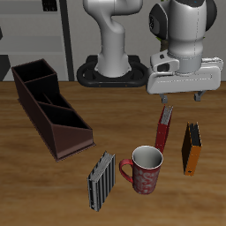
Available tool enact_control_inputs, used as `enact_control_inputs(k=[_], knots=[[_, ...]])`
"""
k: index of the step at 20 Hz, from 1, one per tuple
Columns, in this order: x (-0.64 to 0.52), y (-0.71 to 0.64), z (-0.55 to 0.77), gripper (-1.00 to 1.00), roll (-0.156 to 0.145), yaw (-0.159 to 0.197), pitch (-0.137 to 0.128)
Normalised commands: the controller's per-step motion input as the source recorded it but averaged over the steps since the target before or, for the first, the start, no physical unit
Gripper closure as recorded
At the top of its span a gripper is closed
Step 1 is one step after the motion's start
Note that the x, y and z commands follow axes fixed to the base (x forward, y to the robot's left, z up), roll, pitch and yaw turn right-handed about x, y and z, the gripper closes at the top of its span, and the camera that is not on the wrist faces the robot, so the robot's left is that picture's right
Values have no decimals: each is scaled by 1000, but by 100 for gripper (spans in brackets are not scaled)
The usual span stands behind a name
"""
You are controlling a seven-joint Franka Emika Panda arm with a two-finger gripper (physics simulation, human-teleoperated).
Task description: Place the orange book into the right desk caddy's back compartment
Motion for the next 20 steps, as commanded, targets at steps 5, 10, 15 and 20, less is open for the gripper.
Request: enact_control_inputs(k=[5,10,15,20], knots=[[62,173,-250,-100,-5,21,3],[71,95,-186,-100,3,-5,21],[50,104,-273,-100,22,-6,38],[11,123,-196,-100,20,2,24]])
